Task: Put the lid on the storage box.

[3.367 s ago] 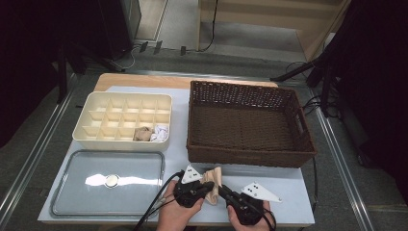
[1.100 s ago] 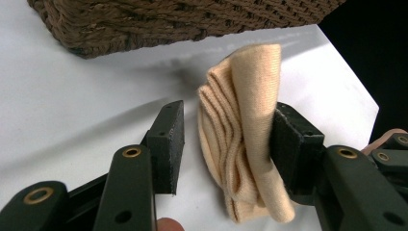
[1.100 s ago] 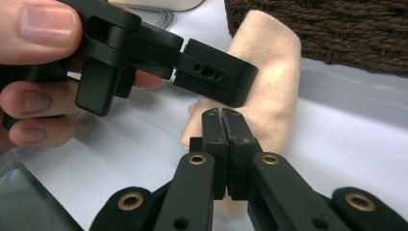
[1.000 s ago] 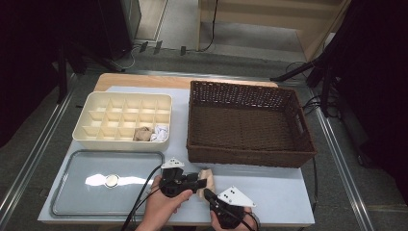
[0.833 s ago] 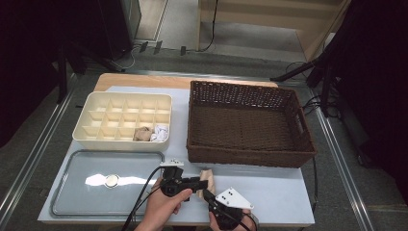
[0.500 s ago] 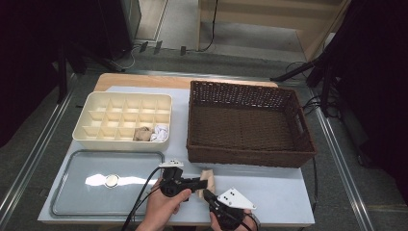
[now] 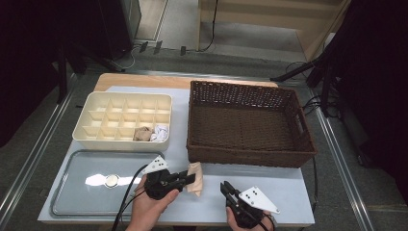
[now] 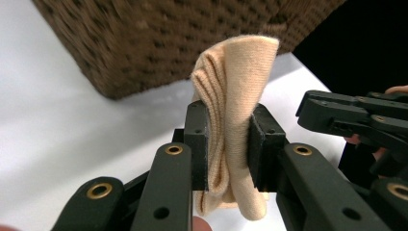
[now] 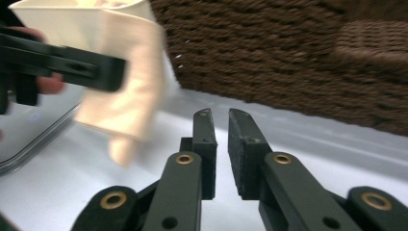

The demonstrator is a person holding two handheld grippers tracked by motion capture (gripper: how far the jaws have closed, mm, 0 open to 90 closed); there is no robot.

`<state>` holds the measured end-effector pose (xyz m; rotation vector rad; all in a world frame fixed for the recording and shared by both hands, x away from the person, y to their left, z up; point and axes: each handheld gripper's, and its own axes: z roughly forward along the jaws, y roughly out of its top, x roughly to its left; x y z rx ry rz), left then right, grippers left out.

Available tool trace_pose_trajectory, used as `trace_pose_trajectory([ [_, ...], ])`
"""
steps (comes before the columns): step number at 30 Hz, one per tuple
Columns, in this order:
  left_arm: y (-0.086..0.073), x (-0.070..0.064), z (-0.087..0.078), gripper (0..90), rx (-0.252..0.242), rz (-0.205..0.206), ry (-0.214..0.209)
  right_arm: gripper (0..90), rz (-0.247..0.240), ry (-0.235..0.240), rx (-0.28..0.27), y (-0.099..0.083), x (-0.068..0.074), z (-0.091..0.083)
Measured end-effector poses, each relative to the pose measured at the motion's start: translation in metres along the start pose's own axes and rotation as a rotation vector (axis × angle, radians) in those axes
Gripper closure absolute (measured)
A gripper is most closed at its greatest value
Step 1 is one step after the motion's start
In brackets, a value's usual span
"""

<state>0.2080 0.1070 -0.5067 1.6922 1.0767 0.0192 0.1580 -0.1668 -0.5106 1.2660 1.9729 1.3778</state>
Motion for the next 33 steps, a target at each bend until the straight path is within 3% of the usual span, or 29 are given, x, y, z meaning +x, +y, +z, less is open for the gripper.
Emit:
trace_pose_trajectory([
  [6, 0.002, 0.008, -0.02, 74.4, -0.032, 0.014, 0.027, 75.7, -0.001, -0.03, -0.022, 0.001, -0.009, -0.002],
  [12, 0.006, 0.017, -0.035, 74.4, -0.061, -0.001, 0.044, 69.4, -0.012, -0.065, -0.049, 0.001, -0.013, -0.003],
  [23, 0.008, 0.032, -0.061, 74.3, -0.096, -0.005, 0.094, 58.4, 0.023, -0.092, -0.092, 0.002, -0.024, -0.008],
  [28, 0.008, 0.038, -0.07, 74.4, -0.11, -0.015, 0.115, 52.9, 0.041, -0.07, -0.102, 0.003, -0.028, -0.007],
  [33, 0.01, 0.044, -0.082, 74.4, -0.127, -0.02, 0.139, 44.3, 0.012, -0.084, -0.092, 0.001, -0.029, -0.002],
])
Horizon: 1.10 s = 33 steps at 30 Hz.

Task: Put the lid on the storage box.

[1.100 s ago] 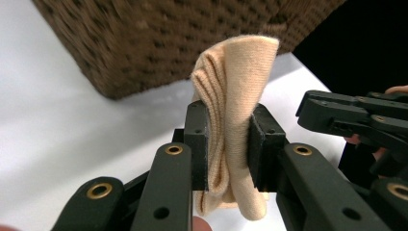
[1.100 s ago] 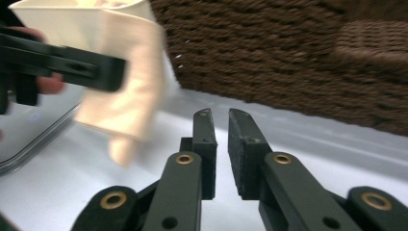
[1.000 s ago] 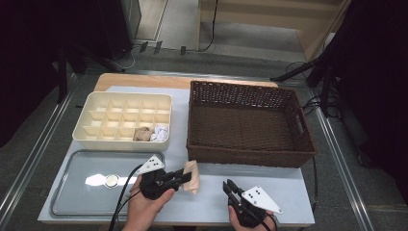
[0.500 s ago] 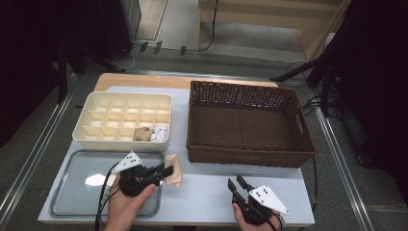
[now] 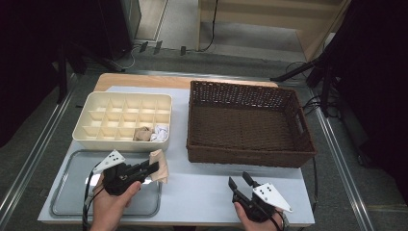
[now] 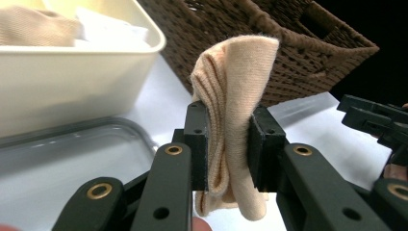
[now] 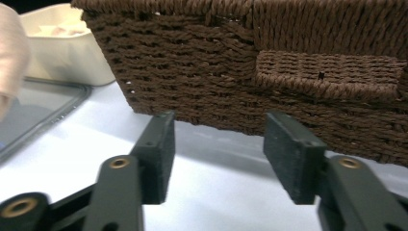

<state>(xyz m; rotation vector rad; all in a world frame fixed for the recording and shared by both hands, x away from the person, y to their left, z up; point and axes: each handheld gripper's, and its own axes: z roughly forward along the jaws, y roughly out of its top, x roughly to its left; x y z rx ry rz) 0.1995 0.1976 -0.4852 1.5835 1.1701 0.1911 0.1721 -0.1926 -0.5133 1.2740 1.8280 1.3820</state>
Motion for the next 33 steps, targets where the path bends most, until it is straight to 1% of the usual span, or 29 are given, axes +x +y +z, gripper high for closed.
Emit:
trace_pose_trajectory([
  [3, 0.003, 0.006, -0.01, 74.4, -0.011, 0.006, 0.016, 39.8, -0.004, 0.002, 0.011, -0.001, 0.0, 0.003],
  [6, 0.006, 0.014, -0.021, 74.4, -0.029, 0.002, 0.034, 34.8, -0.012, -0.005, 0.022, -0.002, 0.0, 0.005],
  [8, 0.009, 0.019, -0.031, 74.4, -0.049, -0.003, 0.047, 33.4, -0.015, -0.005, 0.022, -0.002, 0.001, 0.006],
  [10, 0.011, 0.024, -0.038, 74.4, -0.06, -0.005, 0.06, 32.7, -0.018, -0.005, 0.019, -0.003, 0.003, 0.007],
  [13, 0.014, 0.035, -0.05, 74.3, -0.074, -0.01, 0.086, 32.6, -0.027, -0.007, 0.024, -0.004, 0.004, 0.008],
  [18, 0.02, 0.05, -0.062, 74.3, -0.088, -0.027, 0.123, 32.6, -0.027, -0.011, 0.028, -0.005, 0.002, 0.009],
  [22, 0.026, 0.056, -0.068, 74.4, -0.095, -0.019, 0.142, 32.5, -0.028, -0.012, 0.026, -0.005, 0.001, 0.008],
  [25, 0.033, 0.06, -0.07, 74.3, -0.104, -0.021, 0.148, 32.5, -0.027, -0.015, 0.023, -0.005, 0.001, 0.007],
  [29, 0.044, 0.064, -0.07, 74.3, -0.109, -0.017, 0.162, 32.5, -0.025, -0.014, 0.022, -0.005, 0.001, 0.007],
  [31, 0.045, 0.065, -0.07, 74.3, -0.108, -0.016, 0.164, 32.5, -0.027, -0.014, 0.026, -0.005, 0.001, 0.008],
  [33, 0.052, 0.067, -0.069, 74.4, -0.116, -0.019, 0.164, 32.5, -0.022, -0.013, 0.03, -0.005, 0.002, 0.008],
])
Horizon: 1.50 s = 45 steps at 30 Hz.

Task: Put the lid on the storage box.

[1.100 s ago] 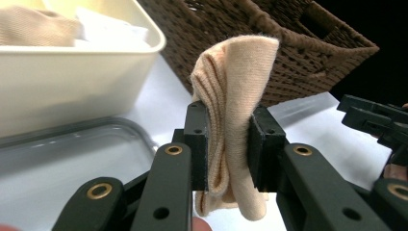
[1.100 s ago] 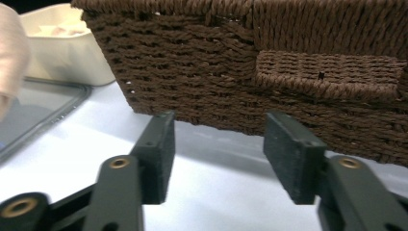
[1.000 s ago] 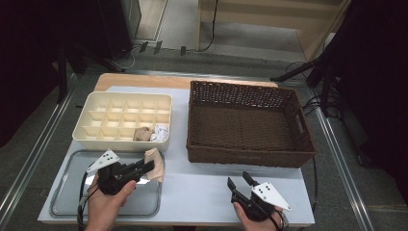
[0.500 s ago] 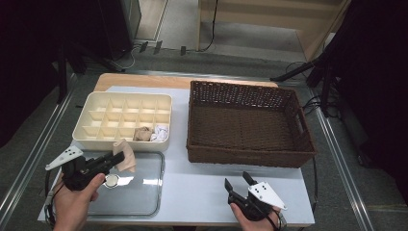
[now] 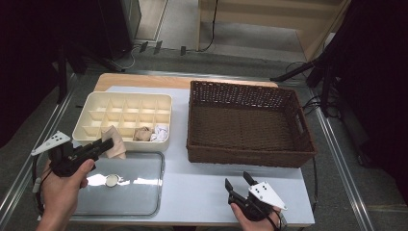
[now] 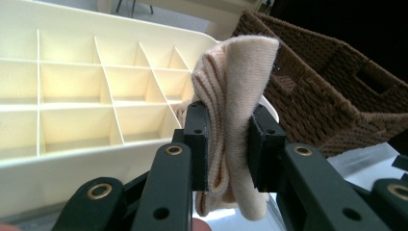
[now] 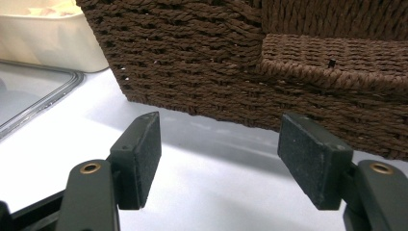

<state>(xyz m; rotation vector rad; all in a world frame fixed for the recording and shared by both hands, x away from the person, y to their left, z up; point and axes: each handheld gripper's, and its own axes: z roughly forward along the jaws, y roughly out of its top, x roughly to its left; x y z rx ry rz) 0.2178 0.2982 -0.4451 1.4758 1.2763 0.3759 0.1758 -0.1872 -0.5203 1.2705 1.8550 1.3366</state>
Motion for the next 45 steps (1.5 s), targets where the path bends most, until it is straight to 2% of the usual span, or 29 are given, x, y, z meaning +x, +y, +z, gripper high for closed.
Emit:
trace_pose_trajectory([
  [9, 0.016, 0.007, 0.012, 74.3, -0.005, -0.01, 0.019, 32.7, -0.007, 0.006, 0.006, 0.0, 0.002, 0.001],
  [16, 0.022, 0.018, 0.026, 74.2, 0.0, -0.029, 0.052, 32.8, -0.018, 0.005, 0.011, -0.001, 0.003, 0.002],
  [25, 0.024, 0.028, 0.043, 74.1, 0.018, -0.033, 0.089, 32.8, -0.016, 0.005, 0.014, -0.001, 0.003, 0.001],
  [30, 0.02, 0.036, 0.059, 74.0, 0.062, -0.039, 0.129, 32.8, -0.022, 0.012, 0.018, -0.002, 0.005, 0.003],
  [34, 0.014, 0.037, 0.07, 74.0, 0.105, -0.031, 0.14, 32.8, -0.02, 0.013, 0.02, -0.003, 0.005, 0.003],
  [41, 0.01, 0.036, 0.076, 73.2, 0.178, -0.016, 0.174, 32.9, -0.011, 0.006, 0.019, -0.003, 0.003, 0.003],
  [43, 0.009, 0.036, 0.078, 72.6, 0.218, 0.0, 0.183, 32.9, -0.016, 0.006, 0.021, -0.003, 0.003, 0.003],
  [45, 0.009, 0.035, 0.079, 71.8, 0.229, 0.001, 0.192, 32.9, -0.017, 0.005, 0.023, -0.003, 0.004, 0.003],
])
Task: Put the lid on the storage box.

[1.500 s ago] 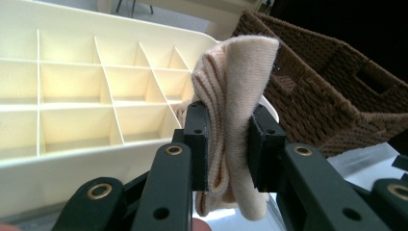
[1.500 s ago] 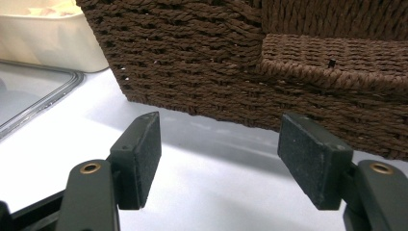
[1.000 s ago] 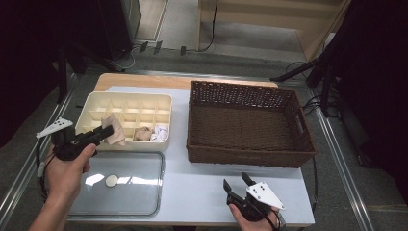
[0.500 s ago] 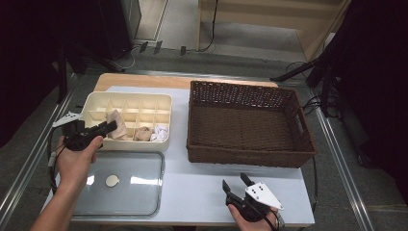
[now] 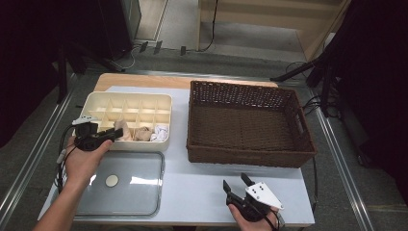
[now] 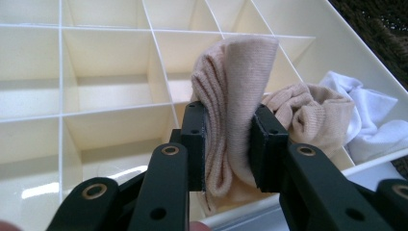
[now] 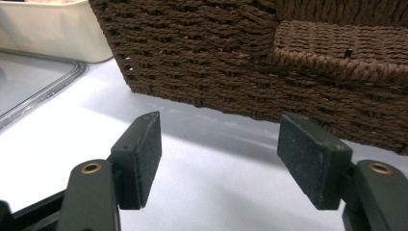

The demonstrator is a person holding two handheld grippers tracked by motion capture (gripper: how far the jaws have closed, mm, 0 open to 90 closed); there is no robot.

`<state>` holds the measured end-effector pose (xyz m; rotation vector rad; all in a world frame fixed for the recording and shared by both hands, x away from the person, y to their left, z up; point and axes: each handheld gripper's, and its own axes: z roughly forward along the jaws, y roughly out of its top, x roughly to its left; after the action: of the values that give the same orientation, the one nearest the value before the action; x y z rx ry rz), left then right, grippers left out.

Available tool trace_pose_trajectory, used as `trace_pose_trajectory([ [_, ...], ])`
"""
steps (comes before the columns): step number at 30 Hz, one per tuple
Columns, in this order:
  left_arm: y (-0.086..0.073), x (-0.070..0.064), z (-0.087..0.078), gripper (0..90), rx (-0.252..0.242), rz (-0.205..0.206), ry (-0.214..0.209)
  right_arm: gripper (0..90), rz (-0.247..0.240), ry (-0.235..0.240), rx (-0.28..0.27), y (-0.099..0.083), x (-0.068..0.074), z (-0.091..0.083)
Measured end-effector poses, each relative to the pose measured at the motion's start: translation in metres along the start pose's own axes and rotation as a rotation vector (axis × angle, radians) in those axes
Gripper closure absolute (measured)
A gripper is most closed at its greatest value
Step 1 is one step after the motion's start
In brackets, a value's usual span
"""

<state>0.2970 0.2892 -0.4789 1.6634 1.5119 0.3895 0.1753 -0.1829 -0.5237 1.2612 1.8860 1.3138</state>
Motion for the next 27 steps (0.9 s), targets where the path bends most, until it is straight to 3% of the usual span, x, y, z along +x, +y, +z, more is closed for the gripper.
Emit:
trace_pose_trajectory([
  [2, 0.002, 0.0, 0.0, 70.6, 0.021, 0.001, -0.002, 32.9, -0.002, 0.001, 0.0, 0.0, 0.0, 0.0],
  [4, 0.004, 0.0, -0.001, 67.3, 0.035, -0.026, -0.029, 32.9, -0.002, 0.001, 0.002, 0.0, 0.0, 0.001],
  [6, 0.007, 0.001, -0.002, 58.3, 0.016, -0.069, -0.068, 32.9, -0.002, -0.001, 0.0, 0.0, 0.0, 0.0],
  [12, 0.016, 0.002, -0.004, 45.3, -0.096, -0.092, -0.023, 32.9, 0.01, -0.004, -0.002, 0.0, -0.003, 0.0],
  [14, 0.016, 0.003, 0.002, 47.7, -0.087, -0.099, -0.014, 32.9, 0.007, -0.003, -0.002, 0.0, -0.003, -0.001],
  [18, 0.01, 0.002, 0.008, 76.0, -0.024, -0.095, -0.016, 32.9, 0.003, 0.003, 0.0, 0.0, -0.002, 0.0],
  [19, 0.009, 0.001, 0.008, 77.7, -0.022, -0.078, -0.002, 32.9, 0.007, 0.002, 0.002, 0.0, -0.002, 0.0],
  [22, 0.011, -0.001, 0.009, 80.1, -0.003, -0.078, 0.016, 32.9, 0.001, 0.005, 0.008, -0.001, 0.0, 0.001],
  [27, 0.016, -0.005, 0.015, 80.1, 0.06, -0.008, 0.037, 32.9, -0.006, 0.012, 0.007, 0.0, 0.003, 0.002],
])
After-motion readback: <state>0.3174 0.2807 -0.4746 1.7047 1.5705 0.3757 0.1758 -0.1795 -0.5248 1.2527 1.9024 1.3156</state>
